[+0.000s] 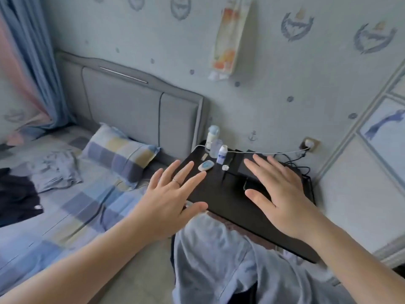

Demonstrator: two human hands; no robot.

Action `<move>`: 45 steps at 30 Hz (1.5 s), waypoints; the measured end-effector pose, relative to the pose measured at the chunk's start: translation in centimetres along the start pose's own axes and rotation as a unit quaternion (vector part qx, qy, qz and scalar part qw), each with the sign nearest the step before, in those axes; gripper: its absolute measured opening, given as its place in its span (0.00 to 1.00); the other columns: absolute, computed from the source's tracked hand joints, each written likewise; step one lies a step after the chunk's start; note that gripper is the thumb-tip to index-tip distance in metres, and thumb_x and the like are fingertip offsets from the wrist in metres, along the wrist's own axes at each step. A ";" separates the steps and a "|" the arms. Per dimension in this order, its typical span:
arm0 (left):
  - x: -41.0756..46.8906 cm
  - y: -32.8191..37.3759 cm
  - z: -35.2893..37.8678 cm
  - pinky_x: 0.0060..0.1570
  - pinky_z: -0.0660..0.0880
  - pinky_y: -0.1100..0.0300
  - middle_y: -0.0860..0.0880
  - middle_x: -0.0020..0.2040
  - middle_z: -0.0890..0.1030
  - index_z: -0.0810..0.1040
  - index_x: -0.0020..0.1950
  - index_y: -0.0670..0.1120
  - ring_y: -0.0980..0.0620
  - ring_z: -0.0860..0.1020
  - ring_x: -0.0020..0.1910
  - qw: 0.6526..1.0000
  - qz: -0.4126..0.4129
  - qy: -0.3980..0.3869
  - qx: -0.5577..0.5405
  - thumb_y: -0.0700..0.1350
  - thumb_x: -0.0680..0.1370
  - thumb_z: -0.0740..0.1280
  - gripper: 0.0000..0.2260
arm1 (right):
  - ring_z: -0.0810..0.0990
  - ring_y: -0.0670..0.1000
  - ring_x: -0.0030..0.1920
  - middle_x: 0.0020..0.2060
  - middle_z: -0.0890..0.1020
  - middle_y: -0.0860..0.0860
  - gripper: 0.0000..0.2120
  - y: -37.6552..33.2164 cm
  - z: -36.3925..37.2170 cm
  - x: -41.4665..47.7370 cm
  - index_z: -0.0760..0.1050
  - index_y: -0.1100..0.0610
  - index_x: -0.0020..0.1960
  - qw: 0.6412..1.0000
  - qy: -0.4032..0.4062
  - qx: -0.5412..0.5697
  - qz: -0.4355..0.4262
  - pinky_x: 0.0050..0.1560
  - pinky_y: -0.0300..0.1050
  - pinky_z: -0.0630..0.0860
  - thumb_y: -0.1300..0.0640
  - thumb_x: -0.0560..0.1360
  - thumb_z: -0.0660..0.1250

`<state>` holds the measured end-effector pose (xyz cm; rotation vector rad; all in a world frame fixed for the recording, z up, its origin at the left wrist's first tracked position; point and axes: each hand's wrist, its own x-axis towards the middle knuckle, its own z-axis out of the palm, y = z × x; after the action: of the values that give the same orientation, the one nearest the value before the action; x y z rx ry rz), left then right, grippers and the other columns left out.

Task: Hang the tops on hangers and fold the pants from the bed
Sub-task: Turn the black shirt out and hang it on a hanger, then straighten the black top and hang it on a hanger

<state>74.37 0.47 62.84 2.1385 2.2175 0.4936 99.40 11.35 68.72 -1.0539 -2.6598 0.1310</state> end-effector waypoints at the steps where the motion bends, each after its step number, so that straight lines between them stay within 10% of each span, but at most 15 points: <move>1: -2.1 -2.0 0.1 0.78 0.39 0.45 0.56 0.82 0.42 0.43 0.80 0.64 0.50 0.35 0.80 1.000 -0.031 -0.003 0.003 0.74 0.74 0.36 0.36 | 0.42 0.43 0.80 0.78 0.48 0.34 0.31 -2.0 1.9 0.8 0.49 0.35 0.79 1.000 -0.020 0.011 -0.018 0.78 0.49 0.41 0.31 0.77 0.44; 18: -25.4 -24.1 5.7 0.77 0.42 0.45 0.59 0.82 0.44 0.45 0.80 0.66 0.54 0.38 0.80 0.855 -0.512 -0.010 -0.084 0.79 0.68 0.34 0.41 | 0.37 0.43 0.79 0.80 0.43 0.36 0.31 -26.7 29.4 14.3 0.40 0.33 0.78 0.908 -0.320 0.126 -0.239 0.77 0.54 0.39 0.29 0.78 0.44; 28: -19.2 -36.7 5.8 0.76 0.46 0.46 0.57 0.82 0.47 0.50 0.80 0.64 0.52 0.42 0.81 0.803 -0.583 -0.052 -0.116 0.74 0.74 0.42 0.35 | 0.40 0.45 0.80 0.80 0.46 0.38 0.31 -31.9 35.9 29.6 0.42 0.35 0.79 0.882 -0.377 0.125 -0.255 0.77 0.56 0.43 0.32 0.79 0.46; 45: -17.6 -61.4 8.8 0.77 0.49 0.46 0.54 0.82 0.52 0.54 0.80 0.61 0.50 0.46 0.81 0.808 -0.577 -0.057 -0.105 0.69 0.80 0.51 0.30 | 0.43 0.46 0.80 0.81 0.49 0.40 0.30 -44.7 50.2 45.3 0.45 0.38 0.80 0.875 -0.367 0.156 -0.276 0.76 0.53 0.43 0.37 0.82 0.51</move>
<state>17.91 -15.55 36.21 0.4196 2.6449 0.4355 24.00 10.52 38.93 -0.0942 -3.2961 0.9677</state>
